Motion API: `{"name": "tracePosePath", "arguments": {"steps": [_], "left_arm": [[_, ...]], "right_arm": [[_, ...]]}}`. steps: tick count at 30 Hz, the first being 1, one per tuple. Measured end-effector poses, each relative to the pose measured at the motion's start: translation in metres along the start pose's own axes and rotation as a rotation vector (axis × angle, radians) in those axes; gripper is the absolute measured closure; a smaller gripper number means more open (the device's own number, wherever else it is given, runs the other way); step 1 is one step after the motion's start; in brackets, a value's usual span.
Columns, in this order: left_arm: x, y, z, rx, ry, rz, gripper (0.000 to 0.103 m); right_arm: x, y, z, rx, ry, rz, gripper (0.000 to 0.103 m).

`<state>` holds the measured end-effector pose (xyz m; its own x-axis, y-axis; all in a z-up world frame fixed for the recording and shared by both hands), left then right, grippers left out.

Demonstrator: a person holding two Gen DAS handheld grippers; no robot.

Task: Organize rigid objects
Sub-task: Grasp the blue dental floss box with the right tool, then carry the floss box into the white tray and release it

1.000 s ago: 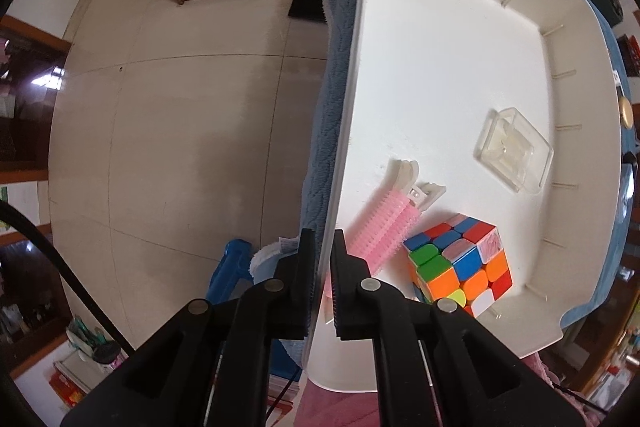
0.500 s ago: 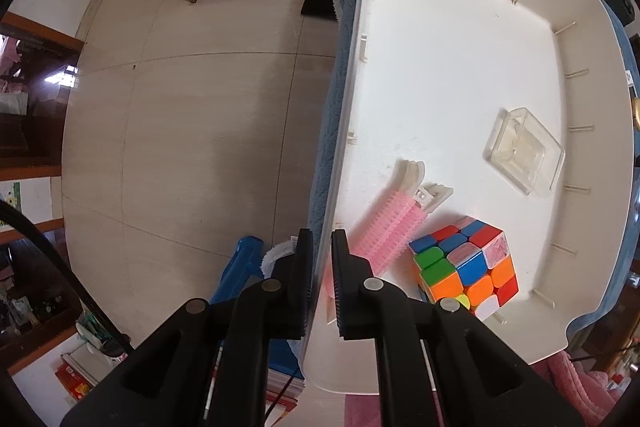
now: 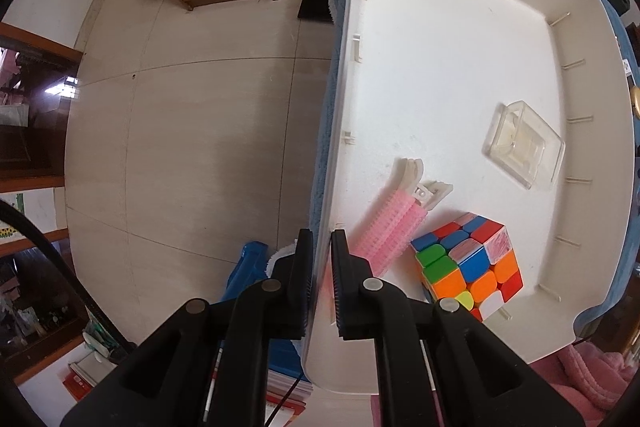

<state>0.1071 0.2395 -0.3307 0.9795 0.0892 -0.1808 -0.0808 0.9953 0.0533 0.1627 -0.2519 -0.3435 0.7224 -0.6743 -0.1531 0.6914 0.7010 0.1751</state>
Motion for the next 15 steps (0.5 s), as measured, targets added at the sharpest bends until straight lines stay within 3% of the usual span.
{"name": "tracePosePath", "arguments": {"steps": [4, 15], "left_arm": [[-0.001, -0.002, 0.0, 0.002, -0.002, -0.005, 0.094], [-0.001, -0.007, 0.003, 0.007, -0.004, -0.05, 0.095]], "right_arm": [[-0.002, 0.006, -0.001, -0.02, -0.009, 0.031, 0.04], [-0.048, 0.035, 0.016, 0.089, -0.002, 0.093, 0.04]]}}
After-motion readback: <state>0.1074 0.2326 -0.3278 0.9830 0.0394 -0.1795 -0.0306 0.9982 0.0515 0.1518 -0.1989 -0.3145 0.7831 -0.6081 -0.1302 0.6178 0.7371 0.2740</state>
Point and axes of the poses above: each gripper's, at about its wrist camera, not at the fingertips, and z roughly against the way its jaws point, y to its left, x to its top, the point moved 9 cm from there along -z, roughly the way its jaws point, and after that the axes turned 8 degrees about y, right-handed, at the moved point
